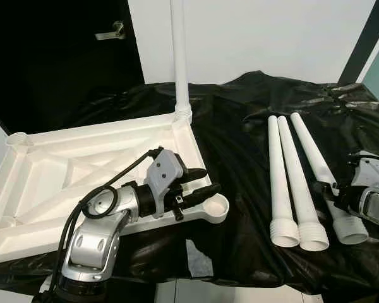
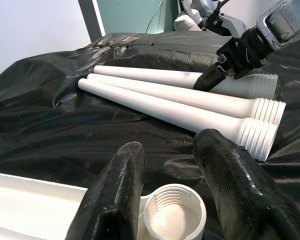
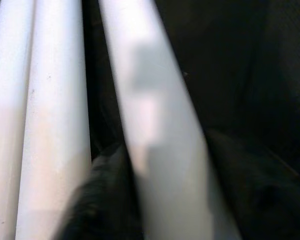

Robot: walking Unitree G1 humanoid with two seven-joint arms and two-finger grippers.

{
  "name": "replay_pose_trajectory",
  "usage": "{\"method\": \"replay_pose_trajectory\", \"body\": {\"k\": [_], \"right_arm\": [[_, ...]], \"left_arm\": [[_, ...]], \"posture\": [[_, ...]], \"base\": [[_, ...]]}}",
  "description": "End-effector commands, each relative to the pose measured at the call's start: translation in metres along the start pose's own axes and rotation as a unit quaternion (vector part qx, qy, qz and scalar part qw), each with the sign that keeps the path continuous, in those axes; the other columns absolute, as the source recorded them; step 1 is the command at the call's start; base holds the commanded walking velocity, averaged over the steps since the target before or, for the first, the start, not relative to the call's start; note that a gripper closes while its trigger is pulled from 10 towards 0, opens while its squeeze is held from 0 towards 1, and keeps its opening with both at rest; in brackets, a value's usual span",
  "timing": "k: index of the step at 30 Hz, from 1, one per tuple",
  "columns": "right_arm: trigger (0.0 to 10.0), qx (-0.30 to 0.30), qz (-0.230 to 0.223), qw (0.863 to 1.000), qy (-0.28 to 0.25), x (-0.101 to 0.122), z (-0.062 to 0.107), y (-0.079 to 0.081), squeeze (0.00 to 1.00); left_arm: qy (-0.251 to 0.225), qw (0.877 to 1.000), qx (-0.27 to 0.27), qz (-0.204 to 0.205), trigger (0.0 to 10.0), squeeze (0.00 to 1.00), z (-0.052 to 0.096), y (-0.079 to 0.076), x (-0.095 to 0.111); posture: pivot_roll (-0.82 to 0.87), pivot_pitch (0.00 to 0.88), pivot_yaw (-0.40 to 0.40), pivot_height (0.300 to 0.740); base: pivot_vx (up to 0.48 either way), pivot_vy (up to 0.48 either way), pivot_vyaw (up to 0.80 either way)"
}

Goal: Building children table

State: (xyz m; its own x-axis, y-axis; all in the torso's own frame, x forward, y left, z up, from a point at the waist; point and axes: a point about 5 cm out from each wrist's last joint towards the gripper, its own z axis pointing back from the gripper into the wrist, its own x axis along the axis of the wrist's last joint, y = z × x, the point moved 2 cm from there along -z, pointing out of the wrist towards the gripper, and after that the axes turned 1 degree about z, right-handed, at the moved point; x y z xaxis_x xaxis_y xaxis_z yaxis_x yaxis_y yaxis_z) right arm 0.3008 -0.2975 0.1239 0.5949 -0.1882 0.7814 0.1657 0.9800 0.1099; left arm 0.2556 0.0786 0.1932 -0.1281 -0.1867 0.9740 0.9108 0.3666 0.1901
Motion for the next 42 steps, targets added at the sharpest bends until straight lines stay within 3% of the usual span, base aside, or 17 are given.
{"method": "replay_pose_trajectory", "body": {"k": [1, 2, 4, 8, 11, 12, 13, 17, 22, 24, 28, 33, 37, 39, 40, 41, 42], "right_arm": [[1.1, 0.011, -0.030, 0.998, 0.052, -0.021, -0.006, 0.001, 0.00], [1.1, 0.011, -0.030, 0.998, 0.052, -0.021, -0.006, 0.001, 0.00], [0.0, 0.014, -0.053, 0.996, 0.066, -0.023, -0.007, -0.001, 0.00], [0.0, 0.016, -0.067, 0.995, 0.067, -0.022, -0.008, -0.002, 0.00], [0.0, 0.022, -0.075, 0.996, 0.039, -0.014, -0.007, 0.001, 0.00], [2.7, 0.025, -0.076, 0.997, 0.020, -0.009, -0.006, 0.003, 0.00], [10.0, 0.036, -0.079, 0.996, -0.010, 0.001, -0.004, 0.007, 0.00], [10.0, 0.057, -0.086, 0.994, -0.045, 0.015, 0.001, 0.015, 0.00], [10.0, 0.105, -0.072, 0.984, -0.122, 0.045, 0.016, 0.033, 0.00], [10.0, 0.109, -0.068, 0.983, -0.129, 0.048, 0.018, 0.035, 0.00], [10.0, 0.137, -0.045, 0.973, -0.177, 0.065, 0.025, 0.051, 0.00], [10.0, 0.143, -0.022, 0.966, -0.216, 0.071, 0.027, 0.061, 0.00], [10.0, 0.156, 0.006, 0.954, -0.257, 0.074, 0.028, 0.078, 0.00], [10.0, 0.170, 0.028, 0.940, -0.294, 0.075, 0.029, 0.098, 0.00], [10.0, 0.170, 0.028, 0.940, -0.294, 0.075, 0.029, 0.098, 0.00], [10.0, 0.184, 0.055, 0.921, -0.339, 0.076, 0.032, 0.120, 0.00], [10.0, 0.184, 0.055, 0.921, -0.339, 0.076, 0.032, 0.120, 0.00]], "left_arm": [[-0.002, 0.994, 0.110, -0.011, 10.0, 0.00, 0.003, 0.017, 0.004], [-0.002, 0.994, 0.110, -0.011, 10.0, 0.00, 0.003, 0.017, 0.004], [-0.002, 0.994, 0.111, -0.013, 10.0, 0.00, 0.003, 0.018, 0.005], [-0.002, 0.993, 0.114, -0.016, 10.0, 0.00, 0.003, 0.021, 0.007], [-0.003, 0.993, 0.117, -0.016, 10.0, 0.00, 0.003, 0.023, 0.007], [-0.003, 0.993, 0.119, -0.015, 10.0, 0.00, 0.004, 0.024, 0.008], [-0.005, 0.993, 0.120, -0.011, 10.0, 0.00, 0.004, 0.025, 0.009], [-0.008, 0.992, 0.124, -0.006, 10.0, 0.00, 0.004, 0.027, 0.009], [-0.016, 0.988, 0.154, -0.028, 10.0, 0.00, 0.005, 0.039, 0.013], [-0.015, 0.987, 0.156, -0.027, 10.0, 0.00, 0.005, 0.042, 0.013], [-0.019, 0.981, 0.190, -0.014, 10.0, 0.00, 0.005, 0.060, 0.016], [-0.019, 0.979, 0.202, -0.010, 10.0, 0.00, 0.004, 0.067, 0.017], [-0.016, 0.977, 0.211, 0.003, 10.0, 0.00, 0.000, 0.074, 0.016], [-0.019, 0.974, 0.224, 0.012, 10.0, 0.00, -0.005, 0.081, 0.016], [-0.019, 0.974, 0.224, 0.012, 10.0, 0.00, -0.005, 0.081, 0.016], [-0.023, 0.973, 0.226, 0.040, 10.0, 0.00, -0.011, 0.087, 0.013], [-0.023, 0.973, 0.226, 0.040, 10.0, 0.00, -0.011, 0.087, 0.013]], "posture": [[-0.04, 0.000, -0.002, 0.740], [-0.04, 0.000, -0.002, 0.740], [-0.04, 0.000, 0.000, 0.740], [-0.04, 0.000, 0.002, 0.740], [-0.04, 0.000, 0.003, 0.740], [-0.04, 0.000, 0.004, 0.740], [-0.04, 0.000, 0.008, 0.740], [-0.04, 0.000, 0.014, 0.740], [-0.04, 0.000, 0.020, 0.740], [-0.04, 0.000, 0.022, 0.740], [-0.04, 0.000, 0.024, 0.740], [-0.04, 0.000, 0.028, 0.740], [-0.04, 0.000, 0.029, 0.740], [-0.04, 0.000, 0.026, 0.740], [-0.04, 0.000, 0.026, 0.740], [-0.03, 0.000, 0.025, 0.740], [-0.03, 0.000, 0.025, 0.740]], "base": [[0.000, 0.000, 0.00], [0.000, 0.000, 0.00], [0.000, 0.000, 0.00], [0.000, 0.000, 0.00], [0.000, 0.000, 0.00], [0.000, 0.000, 0.00], [0.000, 0.000, 0.00], [0.000, 0.000, 0.00], [0.000, 0.000, 0.00], [0.000, 0.000, 0.00], [0.000, 0.000, 0.00], [0.000, 0.000, 0.00], [0.000, 0.000, 0.00], [0.000, 0.000, 0.00], [0.000, 0.000, 0.00], [0.000, 0.000, 0.00], [0.000, 0.000, 0.00]]}}
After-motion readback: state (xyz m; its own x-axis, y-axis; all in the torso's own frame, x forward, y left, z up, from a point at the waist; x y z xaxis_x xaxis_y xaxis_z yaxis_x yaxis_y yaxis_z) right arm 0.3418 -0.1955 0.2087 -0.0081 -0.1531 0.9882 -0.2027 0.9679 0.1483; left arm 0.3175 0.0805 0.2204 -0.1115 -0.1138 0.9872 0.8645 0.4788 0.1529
